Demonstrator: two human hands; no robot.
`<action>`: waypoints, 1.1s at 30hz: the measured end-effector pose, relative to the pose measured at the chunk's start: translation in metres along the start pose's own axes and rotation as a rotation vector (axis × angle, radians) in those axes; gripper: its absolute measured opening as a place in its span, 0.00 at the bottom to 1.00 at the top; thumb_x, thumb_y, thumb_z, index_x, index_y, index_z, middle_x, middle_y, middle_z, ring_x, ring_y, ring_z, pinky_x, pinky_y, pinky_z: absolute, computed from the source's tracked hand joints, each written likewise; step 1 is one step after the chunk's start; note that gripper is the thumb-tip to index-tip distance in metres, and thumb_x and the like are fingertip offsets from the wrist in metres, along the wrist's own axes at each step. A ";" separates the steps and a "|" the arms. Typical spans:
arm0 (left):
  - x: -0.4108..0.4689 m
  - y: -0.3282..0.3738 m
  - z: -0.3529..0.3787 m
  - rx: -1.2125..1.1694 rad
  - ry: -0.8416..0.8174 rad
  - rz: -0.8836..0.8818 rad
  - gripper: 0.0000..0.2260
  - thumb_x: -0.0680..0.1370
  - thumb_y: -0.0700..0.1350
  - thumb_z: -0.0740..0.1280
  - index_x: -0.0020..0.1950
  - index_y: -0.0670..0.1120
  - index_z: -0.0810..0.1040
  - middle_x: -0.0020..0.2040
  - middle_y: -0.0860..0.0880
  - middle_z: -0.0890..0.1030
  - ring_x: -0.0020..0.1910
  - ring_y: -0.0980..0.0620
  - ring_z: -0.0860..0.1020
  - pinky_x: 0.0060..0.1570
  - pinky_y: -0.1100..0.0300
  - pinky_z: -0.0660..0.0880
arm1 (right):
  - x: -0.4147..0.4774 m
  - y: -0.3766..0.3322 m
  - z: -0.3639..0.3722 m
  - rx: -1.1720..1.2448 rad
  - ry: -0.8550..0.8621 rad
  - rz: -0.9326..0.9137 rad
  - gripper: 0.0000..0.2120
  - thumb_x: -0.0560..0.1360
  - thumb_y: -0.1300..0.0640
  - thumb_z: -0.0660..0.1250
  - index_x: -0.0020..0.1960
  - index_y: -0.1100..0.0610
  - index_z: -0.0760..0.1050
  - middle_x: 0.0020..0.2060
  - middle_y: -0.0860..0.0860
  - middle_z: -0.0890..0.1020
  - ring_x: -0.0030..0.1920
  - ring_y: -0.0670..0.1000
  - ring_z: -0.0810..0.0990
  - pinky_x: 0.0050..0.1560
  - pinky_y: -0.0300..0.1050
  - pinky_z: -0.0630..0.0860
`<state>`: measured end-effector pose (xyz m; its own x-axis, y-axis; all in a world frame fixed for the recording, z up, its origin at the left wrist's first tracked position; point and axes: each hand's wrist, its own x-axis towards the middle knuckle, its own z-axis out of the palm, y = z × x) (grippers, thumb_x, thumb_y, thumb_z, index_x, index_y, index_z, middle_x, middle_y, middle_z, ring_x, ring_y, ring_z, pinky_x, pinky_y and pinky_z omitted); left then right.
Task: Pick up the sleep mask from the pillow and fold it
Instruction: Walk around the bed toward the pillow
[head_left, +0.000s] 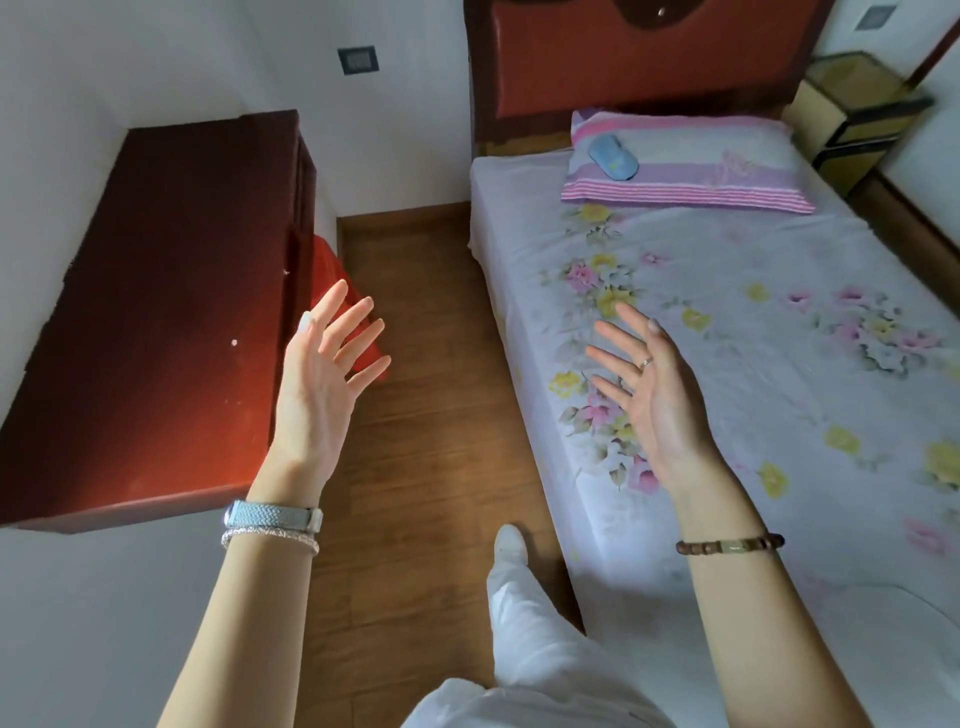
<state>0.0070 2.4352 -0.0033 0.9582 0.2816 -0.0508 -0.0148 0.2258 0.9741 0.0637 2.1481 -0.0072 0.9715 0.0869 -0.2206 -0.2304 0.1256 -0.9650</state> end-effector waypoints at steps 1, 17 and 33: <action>0.015 0.001 0.005 0.008 -0.002 0.002 0.27 0.79 0.59 0.52 0.77 0.51 0.64 0.74 0.47 0.72 0.70 0.48 0.74 0.69 0.39 0.68 | 0.014 -0.005 0.000 -0.002 0.000 0.002 0.18 0.83 0.45 0.50 0.68 0.43 0.71 0.67 0.47 0.78 0.65 0.48 0.79 0.69 0.54 0.71; 0.202 -0.001 0.036 0.015 -0.035 0.007 0.27 0.79 0.58 0.50 0.76 0.51 0.63 0.74 0.47 0.71 0.70 0.48 0.73 0.69 0.40 0.69 | 0.187 -0.043 0.011 0.009 0.020 0.047 0.16 0.84 0.46 0.49 0.65 0.42 0.71 0.68 0.48 0.77 0.66 0.51 0.78 0.70 0.55 0.70; 0.459 0.019 0.013 -0.043 -0.131 -0.067 0.27 0.80 0.58 0.52 0.76 0.49 0.65 0.73 0.46 0.73 0.70 0.46 0.74 0.69 0.38 0.68 | 0.406 -0.071 0.084 0.128 0.140 0.084 0.14 0.84 0.53 0.52 0.62 0.45 0.74 0.63 0.50 0.79 0.66 0.55 0.78 0.69 0.56 0.71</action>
<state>0.4498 2.5565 -0.0054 0.9865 0.1407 -0.0832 0.0408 0.2808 0.9589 0.4699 2.2579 -0.0167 0.9447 -0.0345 -0.3262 -0.3080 0.2492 -0.9182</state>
